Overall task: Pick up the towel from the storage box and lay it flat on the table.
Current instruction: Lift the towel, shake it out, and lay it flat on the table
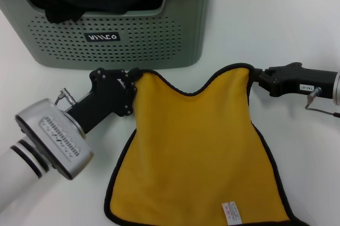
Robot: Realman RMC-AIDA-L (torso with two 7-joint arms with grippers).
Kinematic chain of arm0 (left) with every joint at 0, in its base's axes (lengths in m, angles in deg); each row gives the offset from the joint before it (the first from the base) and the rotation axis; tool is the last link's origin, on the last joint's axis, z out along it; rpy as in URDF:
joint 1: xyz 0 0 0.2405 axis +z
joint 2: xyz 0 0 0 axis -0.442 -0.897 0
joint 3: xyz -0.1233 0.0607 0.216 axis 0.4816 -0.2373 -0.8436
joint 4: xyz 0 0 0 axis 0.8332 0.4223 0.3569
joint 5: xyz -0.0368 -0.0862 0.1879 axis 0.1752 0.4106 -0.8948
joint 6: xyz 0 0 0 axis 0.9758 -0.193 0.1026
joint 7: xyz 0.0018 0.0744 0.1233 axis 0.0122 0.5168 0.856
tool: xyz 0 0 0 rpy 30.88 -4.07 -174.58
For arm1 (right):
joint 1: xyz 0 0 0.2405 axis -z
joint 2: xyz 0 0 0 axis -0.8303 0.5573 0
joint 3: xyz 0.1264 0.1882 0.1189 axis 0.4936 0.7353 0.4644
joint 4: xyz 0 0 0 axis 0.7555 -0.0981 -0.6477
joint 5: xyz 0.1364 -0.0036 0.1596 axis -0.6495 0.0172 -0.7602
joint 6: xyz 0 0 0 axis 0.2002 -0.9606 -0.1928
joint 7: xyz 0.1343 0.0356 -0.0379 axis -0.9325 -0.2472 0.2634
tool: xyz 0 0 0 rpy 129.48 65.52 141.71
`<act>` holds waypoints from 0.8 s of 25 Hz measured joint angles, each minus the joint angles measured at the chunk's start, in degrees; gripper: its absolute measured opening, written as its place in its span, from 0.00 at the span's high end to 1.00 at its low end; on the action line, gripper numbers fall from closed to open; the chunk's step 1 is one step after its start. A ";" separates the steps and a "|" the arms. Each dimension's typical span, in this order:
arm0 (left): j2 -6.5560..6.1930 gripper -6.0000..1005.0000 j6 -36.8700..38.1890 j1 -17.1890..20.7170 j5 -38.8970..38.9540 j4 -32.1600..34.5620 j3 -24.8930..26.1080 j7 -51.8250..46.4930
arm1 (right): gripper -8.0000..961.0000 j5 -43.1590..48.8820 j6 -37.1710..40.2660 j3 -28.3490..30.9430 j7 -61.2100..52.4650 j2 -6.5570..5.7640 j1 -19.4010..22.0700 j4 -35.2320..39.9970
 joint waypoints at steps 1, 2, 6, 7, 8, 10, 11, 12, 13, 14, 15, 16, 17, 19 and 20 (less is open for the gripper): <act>0.02 0.99 -0.68 0.07 0.08 0.37 -0.01 2.26 | 0.88 0.00 -0.22 -0.04 0.00 0.00 -0.13 -0.06; 0.03 0.99 -1.15 0.21 0.19 0.66 -0.01 3.56 | 0.88 0.00 -0.41 -0.06 -0.01 -0.01 -0.21 -0.10; 0.04 0.99 -4.72 0.60 0.33 2.12 0.19 9.12 | 0.88 0.00 -1.27 -0.10 -0.11 -0.03 -0.23 -0.13; 0.04 0.99 -5.67 0.60 0.54 2.52 0.25 10.39 | 0.88 0.00 -1.58 -0.10 -0.13 -0.04 -0.23 -0.14; 0.04 0.99 -6.46 0.61 0.89 2.87 0.26 11.28 | 0.88 0.00 -1.83 -0.11 -0.15 -0.05 -0.24 -0.15; 0.04 0.99 -7.68 0.60 2.00 3.38 0.29 13.13 | 0.88 0.00 -2.00 -0.13 -0.19 -0.05 -0.25 -0.16; 0.04 0.99 -8.10 0.53 2.56 3.45 0.28 13.93 | 0.88 0.00 -2.14 -0.14 -0.21 -0.05 -0.25 -0.16; 0.04 0.99 -8.54 0.44 3.23 3.49 0.28 14.96 | 0.88 0.00 -2.36 -0.18 -0.21 -0.05 -0.26 -0.16; 0.04 0.99 -8.96 0.36 3.61 3.50 0.27 15.81 | 0.88 0.00 -2.66 -0.26 -0.23 -0.05 -0.26 -0.17; 0.04 0.99 -9.39 0.27 3.95 3.54 0.27 16.93 | 0.88 0.01 -2.93 -0.44 -0.34 -0.05 -0.28 -0.17; 0.04 0.99 -9.69 0.25 4.05 3.58 0.26 17.81 | 0.88 0.05 -3.26 -0.64 -0.53 -0.05 -0.30 -0.16; 0.04 0.99 -9.90 0.25 4.06 3.64 0.27 18.61 | 0.88 0.12 -3.50 -0.85 -0.73 -0.04 -0.32 -0.17; 0.04 0.99 -10.05 0.24 4.07 3.68 0.28 19.38 | 0.88 0.20 -3.74 -1.00 -0.90 -0.04 -0.35 -0.17; 0.04 0.99 -10.11 0.30 4.07 3.69 0.26 20.46 | 0.88 0.29 -4.26 -1.36 -1.00 -0.05 -0.37 -0.21; 0.04 0.99 -10.13 0.38 4.08 3.69 0.25 20.95 | 0.88 0.29 -4.57 -1.56 -1.00 -0.04 -0.37 -0.23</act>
